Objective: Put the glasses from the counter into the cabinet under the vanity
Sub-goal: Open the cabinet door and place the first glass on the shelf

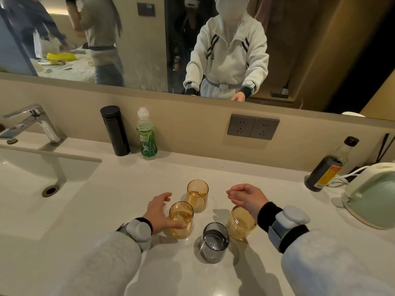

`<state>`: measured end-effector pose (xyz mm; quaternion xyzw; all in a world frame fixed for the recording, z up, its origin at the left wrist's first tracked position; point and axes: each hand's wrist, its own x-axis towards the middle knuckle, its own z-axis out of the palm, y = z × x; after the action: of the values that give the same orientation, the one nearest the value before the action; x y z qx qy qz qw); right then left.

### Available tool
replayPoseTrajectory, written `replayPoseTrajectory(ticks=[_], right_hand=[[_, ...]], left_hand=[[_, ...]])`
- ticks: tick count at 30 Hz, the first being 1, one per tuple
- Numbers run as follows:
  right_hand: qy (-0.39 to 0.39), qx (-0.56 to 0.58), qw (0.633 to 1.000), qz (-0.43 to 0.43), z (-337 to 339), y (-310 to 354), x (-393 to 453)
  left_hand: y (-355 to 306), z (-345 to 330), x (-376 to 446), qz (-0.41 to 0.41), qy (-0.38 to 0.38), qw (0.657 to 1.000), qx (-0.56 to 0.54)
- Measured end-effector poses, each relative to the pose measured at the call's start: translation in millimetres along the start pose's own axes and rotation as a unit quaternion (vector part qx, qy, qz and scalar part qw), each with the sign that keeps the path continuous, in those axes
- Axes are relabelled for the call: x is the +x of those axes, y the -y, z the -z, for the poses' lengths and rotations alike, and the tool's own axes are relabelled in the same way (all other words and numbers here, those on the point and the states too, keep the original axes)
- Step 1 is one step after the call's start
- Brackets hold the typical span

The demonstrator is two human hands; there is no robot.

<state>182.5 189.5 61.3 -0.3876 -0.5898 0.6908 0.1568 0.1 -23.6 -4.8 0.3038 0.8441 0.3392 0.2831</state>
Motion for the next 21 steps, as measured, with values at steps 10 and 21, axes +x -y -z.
replayPoseTrajectory(ticks=[10,21], right_hand=[[-0.028,-0.023,0.999,0.022,33,16,-7],[-0.058,-0.048,0.997,-0.022,92,-14,-24]], left_hand=[[-80,16,3,-0.125,0.018,0.992,-0.015],[-153,-71,9,-0.181,0.141,0.971,0.073]])
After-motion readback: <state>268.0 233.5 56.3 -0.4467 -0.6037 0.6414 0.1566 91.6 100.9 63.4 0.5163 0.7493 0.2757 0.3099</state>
